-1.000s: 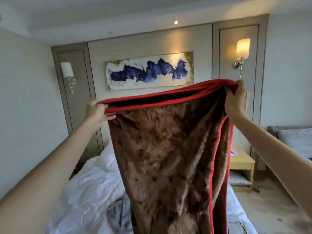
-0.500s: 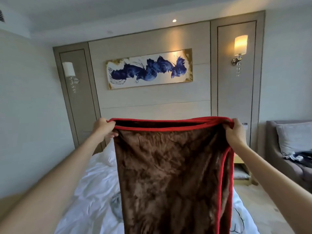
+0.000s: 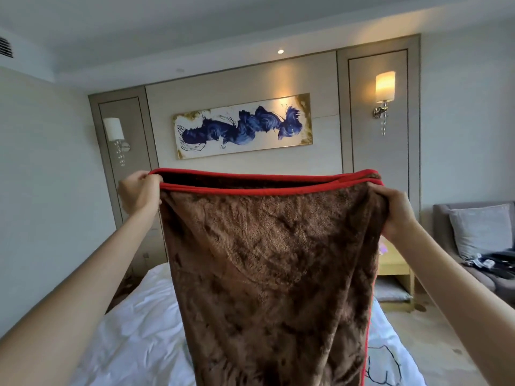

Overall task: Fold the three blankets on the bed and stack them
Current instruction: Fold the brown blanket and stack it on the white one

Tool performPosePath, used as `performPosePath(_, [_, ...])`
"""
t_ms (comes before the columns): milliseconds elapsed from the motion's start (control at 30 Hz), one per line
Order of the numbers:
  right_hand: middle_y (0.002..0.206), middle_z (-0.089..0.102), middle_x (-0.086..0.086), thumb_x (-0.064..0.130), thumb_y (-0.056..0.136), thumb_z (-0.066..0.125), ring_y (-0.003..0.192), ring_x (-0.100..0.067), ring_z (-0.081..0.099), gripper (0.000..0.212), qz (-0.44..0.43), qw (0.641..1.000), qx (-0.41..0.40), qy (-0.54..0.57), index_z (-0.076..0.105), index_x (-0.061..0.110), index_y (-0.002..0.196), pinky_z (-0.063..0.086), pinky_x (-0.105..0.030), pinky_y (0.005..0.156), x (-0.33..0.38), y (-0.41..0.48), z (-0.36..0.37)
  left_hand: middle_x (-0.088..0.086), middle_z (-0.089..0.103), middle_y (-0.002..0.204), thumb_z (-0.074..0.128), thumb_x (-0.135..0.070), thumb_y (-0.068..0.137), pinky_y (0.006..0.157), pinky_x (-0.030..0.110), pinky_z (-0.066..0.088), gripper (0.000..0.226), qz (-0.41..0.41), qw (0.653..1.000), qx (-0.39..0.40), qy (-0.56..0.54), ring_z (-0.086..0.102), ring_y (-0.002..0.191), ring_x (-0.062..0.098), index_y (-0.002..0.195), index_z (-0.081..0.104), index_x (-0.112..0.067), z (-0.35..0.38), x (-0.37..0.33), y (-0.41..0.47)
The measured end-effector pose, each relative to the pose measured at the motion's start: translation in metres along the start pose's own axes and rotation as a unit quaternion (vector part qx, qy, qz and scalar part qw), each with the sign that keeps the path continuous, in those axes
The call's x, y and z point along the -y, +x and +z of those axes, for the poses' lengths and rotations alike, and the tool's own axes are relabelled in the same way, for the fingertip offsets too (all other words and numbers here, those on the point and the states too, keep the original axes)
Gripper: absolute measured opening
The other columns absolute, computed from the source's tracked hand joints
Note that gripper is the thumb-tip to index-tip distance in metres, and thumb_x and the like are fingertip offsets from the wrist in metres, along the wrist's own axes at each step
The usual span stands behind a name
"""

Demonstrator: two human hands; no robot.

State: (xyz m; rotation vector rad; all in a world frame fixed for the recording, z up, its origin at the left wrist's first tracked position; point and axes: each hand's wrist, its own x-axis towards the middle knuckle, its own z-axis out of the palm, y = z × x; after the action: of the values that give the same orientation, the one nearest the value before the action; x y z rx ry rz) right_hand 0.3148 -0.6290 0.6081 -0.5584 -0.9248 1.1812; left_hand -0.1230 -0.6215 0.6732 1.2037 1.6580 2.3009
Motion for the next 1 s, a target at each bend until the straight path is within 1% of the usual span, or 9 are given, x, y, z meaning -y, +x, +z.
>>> performPosePath(100, [0.077, 0.073, -0.008, 0.015, 0.087, 0.052, 0.070, -0.021, 0.072, 0.018, -0.032, 0.999, 0.024, 0.030, 0.066, 0.006, 0.094, 0.059, -0.030, 0.063, 0.007, -0.004, 0.009, -0.006, 0.054, 0.053, 0.059, -0.016, 0.066, 0.052, 0.024, 0.044, 0.010, 0.021, 1.000, -0.016, -0.013, 0.053, 0.048, 0.020, 0.058, 0.059, -0.020, -0.005, -0.015, 0.005])
performPosePath(200, [0.078, 0.072, -0.007, 0.014, 0.088, 0.051, 0.072, -0.021, 0.071, 0.018, -0.043, 0.997, 0.047, 0.052, 0.066, 0.007, 0.093, 0.059, -0.031, 0.067, 0.009, 0.000, 0.016, -0.005, 0.050, 0.051, 0.059, -0.015, 0.066, 0.046, 0.022, 0.041, 0.011, 0.026, 0.999, -0.023, -0.016, 0.051, 0.045, 0.019, 0.056, 0.057, -0.020, -0.005, -0.019, 0.014])
performPosePath(333, [0.080, 0.074, -0.007, 0.018, 0.088, 0.056, 0.072, -0.020, 0.072, 0.017, 0.025, 0.999, 0.010, -0.022, 0.066, 0.007, 0.097, 0.056, -0.033, 0.068, -0.019, 0.014, 0.009, -0.005, 0.053, 0.050, 0.062, -0.018, 0.067, 0.044, 0.021, 0.037, 0.010, -0.009, 1.000, -0.011, 0.023, 0.051, 0.042, 0.018, 0.058, 0.059, -0.018, 0.002, 0.014, 0.018])
performPosePath(467, [0.089, 0.074, -0.011, 0.009, 0.086, 0.063, 0.077, -0.021, 0.072, 0.018, 0.091, 0.989, -0.085, -0.086, 0.067, 0.002, 0.102, 0.057, -0.029, 0.064, -0.092, 0.032, -0.023, 0.000, 0.058, 0.048, 0.061, -0.016, 0.069, 0.042, 0.018, 0.039, 0.007, -0.062, 0.990, 0.045, 0.116, 0.056, 0.037, 0.017, 0.065, 0.067, -0.016, 0.013, 0.103, 0.008])
performPosePath(567, [0.068, 0.073, -0.004, 0.000, 0.083, 0.065, 0.061, -0.015, 0.070, 0.011, 0.105, 0.976, -0.169, -0.084, 0.068, 0.006, 0.092, 0.060, -0.028, 0.060, -0.164, 0.039, -0.048, 0.000, 0.055, 0.034, 0.060, -0.013, 0.067, 0.037, 0.016, 0.045, 0.008, -0.134, 0.971, 0.101, 0.169, 0.054, 0.027, 0.011, 0.065, 0.069, -0.014, 0.025, 0.181, -0.006])
performPosePath(633, [0.059, 0.071, 0.001, -0.002, 0.084, 0.063, 0.053, -0.012, 0.068, 0.011, 0.123, 0.966, -0.207, -0.090, 0.067, 0.009, 0.085, 0.059, -0.025, 0.056, -0.213, 0.042, -0.063, 0.001, 0.056, 0.034, 0.060, -0.011, 0.066, 0.037, 0.016, 0.044, 0.009, -0.173, 0.956, 0.130, 0.199, 0.054, 0.027, 0.011, 0.067, 0.069, -0.012, 0.033, 0.230, -0.010])
performPosePath(733, [0.064, 0.069, -0.003, -0.002, 0.084, 0.063, 0.058, -0.015, 0.066, 0.014, 0.144, 0.954, -0.233, -0.125, 0.066, 0.011, 0.080, 0.056, -0.024, 0.060, -0.276, 0.056, -0.081, 0.006, 0.060, 0.039, 0.061, -0.011, 0.066, 0.045, 0.021, 0.048, 0.012, -0.214, 0.937, 0.149, 0.231, 0.060, 0.034, 0.015, 0.071, 0.071, -0.009, 0.046, 0.298, -0.005])
performPosePath(833, [0.076, 0.063, -0.010, 0.002, 0.083, 0.067, 0.071, -0.022, 0.060, 0.013, 0.161, 0.942, -0.247, -0.159, 0.066, 0.014, 0.078, 0.052, -0.034, 0.074, -0.328, 0.085, -0.086, 0.006, 0.060, 0.038, 0.062, -0.009, 0.072, 0.038, 0.019, 0.046, 0.013, -0.250, 0.928, 0.136, 0.242, 0.062, 0.035, 0.016, 0.079, 0.072, -0.004, 0.067, 0.354, 0.014])
performPosePath(1000, [0.074, 0.064, -0.006, 0.007, 0.082, 0.069, 0.072, -0.021, 0.060, 0.015, 0.182, 0.927, -0.272, -0.184, 0.066, 0.019, 0.075, 0.053, -0.032, 0.072, -0.404, 0.166, -0.084, 0.010, 0.059, 0.039, 0.054, 0.000, 0.087, 0.029, 0.019, 0.043, 0.007, -0.303, 0.907, 0.127, 0.265, 0.060, 0.031, 0.019, 0.091, 0.059, -0.003, 0.130, 0.441, 0.056])
